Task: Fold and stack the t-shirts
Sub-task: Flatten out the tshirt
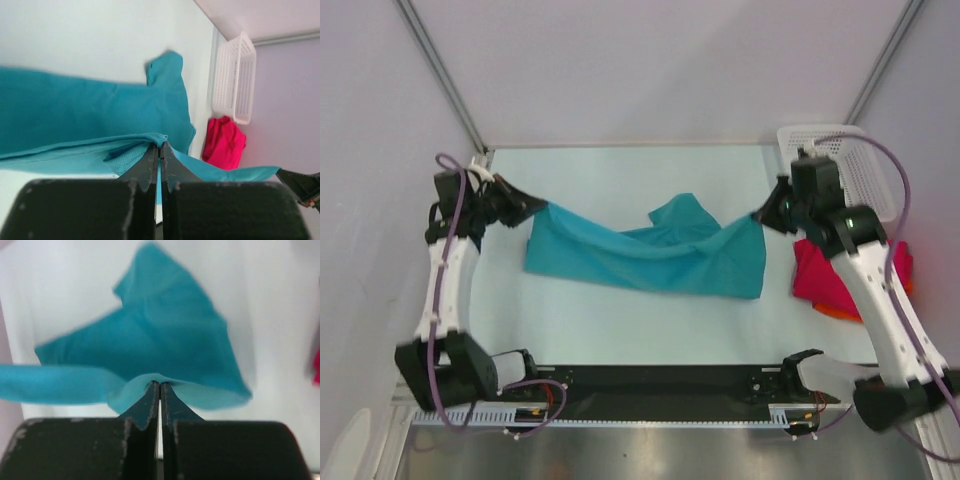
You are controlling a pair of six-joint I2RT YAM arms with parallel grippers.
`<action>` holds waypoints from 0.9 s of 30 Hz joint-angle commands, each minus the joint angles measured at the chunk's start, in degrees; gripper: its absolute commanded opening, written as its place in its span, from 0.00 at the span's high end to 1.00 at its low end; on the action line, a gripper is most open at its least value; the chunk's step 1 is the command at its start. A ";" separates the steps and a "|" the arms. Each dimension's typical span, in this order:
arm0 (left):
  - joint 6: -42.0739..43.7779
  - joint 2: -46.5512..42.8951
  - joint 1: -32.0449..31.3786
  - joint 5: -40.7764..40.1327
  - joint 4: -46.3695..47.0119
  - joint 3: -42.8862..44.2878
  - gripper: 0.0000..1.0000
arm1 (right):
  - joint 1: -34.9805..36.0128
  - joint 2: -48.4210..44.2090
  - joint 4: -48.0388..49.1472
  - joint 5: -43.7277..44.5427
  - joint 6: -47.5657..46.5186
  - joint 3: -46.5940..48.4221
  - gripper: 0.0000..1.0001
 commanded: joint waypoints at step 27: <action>-6.74 9.89 -1.44 24.23 23.21 17.34 1.00 | -22.53 3.64 5.21 -21.90 -13.32 17.68 1.00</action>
